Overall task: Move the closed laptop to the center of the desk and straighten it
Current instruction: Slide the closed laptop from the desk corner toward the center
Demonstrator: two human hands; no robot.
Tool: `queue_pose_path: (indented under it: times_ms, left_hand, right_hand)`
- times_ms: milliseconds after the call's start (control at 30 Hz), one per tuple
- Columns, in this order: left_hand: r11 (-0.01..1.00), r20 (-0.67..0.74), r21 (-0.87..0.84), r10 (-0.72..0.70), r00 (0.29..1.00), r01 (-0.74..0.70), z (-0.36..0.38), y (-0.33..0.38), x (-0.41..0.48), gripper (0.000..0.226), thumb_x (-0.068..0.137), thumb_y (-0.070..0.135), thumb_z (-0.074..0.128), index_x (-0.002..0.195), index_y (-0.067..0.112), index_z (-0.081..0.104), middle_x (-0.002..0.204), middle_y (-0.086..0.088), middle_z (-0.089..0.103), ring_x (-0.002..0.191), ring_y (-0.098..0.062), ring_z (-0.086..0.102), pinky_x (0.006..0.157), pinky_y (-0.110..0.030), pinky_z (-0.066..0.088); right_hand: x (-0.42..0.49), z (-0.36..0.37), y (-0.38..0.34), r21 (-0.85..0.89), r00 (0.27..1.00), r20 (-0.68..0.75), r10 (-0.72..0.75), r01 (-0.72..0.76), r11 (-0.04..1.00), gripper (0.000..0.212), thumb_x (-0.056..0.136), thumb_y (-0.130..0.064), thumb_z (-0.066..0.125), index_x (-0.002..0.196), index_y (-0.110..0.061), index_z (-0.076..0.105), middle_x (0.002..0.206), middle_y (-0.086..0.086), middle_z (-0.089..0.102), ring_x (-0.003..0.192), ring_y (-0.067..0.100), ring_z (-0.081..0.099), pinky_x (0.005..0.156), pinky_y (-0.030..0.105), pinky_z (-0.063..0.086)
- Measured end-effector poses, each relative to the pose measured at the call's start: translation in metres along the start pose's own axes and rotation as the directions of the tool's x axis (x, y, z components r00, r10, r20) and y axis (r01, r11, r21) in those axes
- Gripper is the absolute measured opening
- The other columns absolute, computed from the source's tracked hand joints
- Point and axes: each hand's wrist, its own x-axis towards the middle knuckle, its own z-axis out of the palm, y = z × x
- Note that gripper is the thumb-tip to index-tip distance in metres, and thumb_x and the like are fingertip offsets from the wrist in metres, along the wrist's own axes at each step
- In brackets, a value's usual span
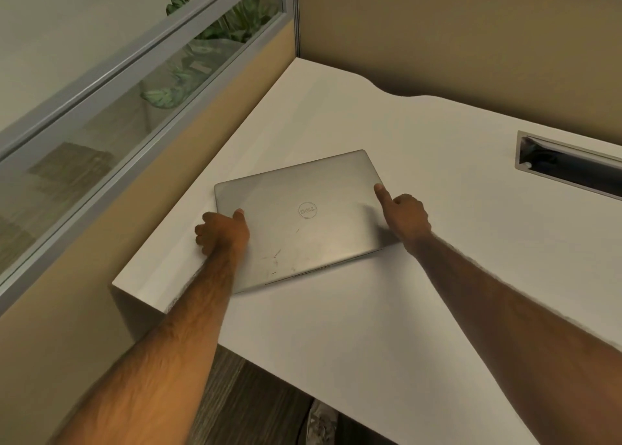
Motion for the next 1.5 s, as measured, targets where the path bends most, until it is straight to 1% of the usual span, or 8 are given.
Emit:
queue_pose_path:
  times_ms: [133,233,333,433,533,833,1200,1500]
  left_hand:
    - [0.999,-0.026,-0.034,0.0,1.0,-0.001,0.004,-0.003,0.003,0.078,0.089,0.057,0.063,0.139,-0.001,0.044,0.144,-0.024,0.05,0.131,-0.043,0.051,0.101,-0.055,0.047]
    - [0.998,-0.038,-0.064,0.008,0.999,-0.011,0.005,-0.006,0.005,0.082,0.088,0.06,0.064,0.138,-0.002,0.046,0.143,-0.024,0.051,0.131,-0.043,0.052,0.101,-0.055,0.048]
    - [0.995,-0.034,-0.104,0.007,0.999,-0.01,0.005,-0.006,0.005,0.082,0.086,0.06,0.065,0.136,-0.002,0.049,0.142,-0.025,0.052,0.129,-0.045,0.052,0.1,-0.056,0.048]
    - [0.987,-0.021,-0.158,0.011,1.0,-0.014,0.005,-0.005,0.003,0.082,0.084,0.059,0.068,0.135,-0.003,0.052,0.141,-0.025,0.054,0.129,-0.046,0.053,0.101,-0.056,0.049]
    - [0.977,-0.001,-0.212,0.034,0.999,-0.033,0.007,0.001,-0.002,0.081,0.082,0.058,0.071,0.133,-0.003,0.054,0.139,-0.024,0.056,0.126,-0.045,0.056,0.103,-0.055,0.05]
    - [0.948,0.094,-0.279,0.185,0.978,-0.153,0.026,0.036,-0.046,0.072,0.082,0.055,0.073,0.124,-0.003,0.062,0.127,-0.022,0.065,0.116,-0.042,0.064,0.098,-0.053,0.055]
    - [0.916,0.203,-0.246,0.37,0.907,-0.319,0.088,0.085,-0.163,0.065,0.082,0.053,0.075,0.108,-0.006,0.067,0.113,-0.023,0.07,0.101,-0.041,0.069,0.086,-0.051,0.059]
    - [0.897,0.28,-0.246,0.428,0.859,-0.367,0.163,0.098,-0.289,0.061,0.083,0.05,0.074,0.106,-0.006,0.066,0.113,-0.025,0.068,0.101,-0.044,0.067,0.09,-0.053,0.057]
  right_hand:
    - [0.009,0.0,0.001,0.038,0.998,0.027,0.048,-0.049,0.998,0.058,0.067,-0.068,0.071,0.073,-0.017,0.043,0.088,0.007,0.051,0.079,0.029,0.049,0.073,0.038,0.038]
    - [0.013,0.0,0.002,0.116,0.996,0.061,0.069,-0.075,0.99,0.06,0.057,-0.062,0.077,0.082,-0.013,0.052,0.087,0.007,0.056,0.082,0.031,0.058,0.072,0.04,0.044]
    - [0.016,0.0,0.004,0.141,0.995,0.066,0.07,-0.078,0.987,0.066,0.054,-0.063,0.08,0.087,-0.009,0.06,0.093,0.009,0.066,0.094,0.035,0.068,0.082,0.043,0.056]
    - [0.015,-0.002,0.009,0.165,0.995,0.06,0.075,-0.084,0.983,0.077,0.053,-0.063,0.083,0.098,-0.004,0.064,0.101,0.011,0.07,0.097,0.035,0.069,0.082,0.046,0.06]
    - [0.012,-0.009,0.017,0.194,0.996,0.034,0.08,-0.085,0.977,0.068,0.052,-0.064,0.084,0.084,-0.009,0.059,0.088,0.006,0.065,0.087,0.032,0.068,0.066,0.037,0.052]
    - [0.001,-0.052,0.072,0.293,0.984,-0.07,0.162,-0.135,0.946,0.063,0.058,-0.061,0.087,0.076,-0.006,0.061,0.073,0.002,0.064,0.065,0.018,0.06,0.052,0.029,0.042]
    - [-0.032,-0.151,0.188,0.4,0.939,-0.192,0.287,-0.192,0.896,0.056,0.061,-0.055,0.089,0.064,-0.006,0.063,0.059,0.0,0.059,0.055,0.019,0.058,0.048,0.027,0.038]
    - [-0.043,-0.242,0.304,0.459,0.899,-0.234,0.371,-0.234,0.857,0.057,0.054,-0.059,0.088,0.05,-0.018,0.048,0.035,-0.012,0.048,0.042,0.014,0.052,0.043,0.023,0.036]
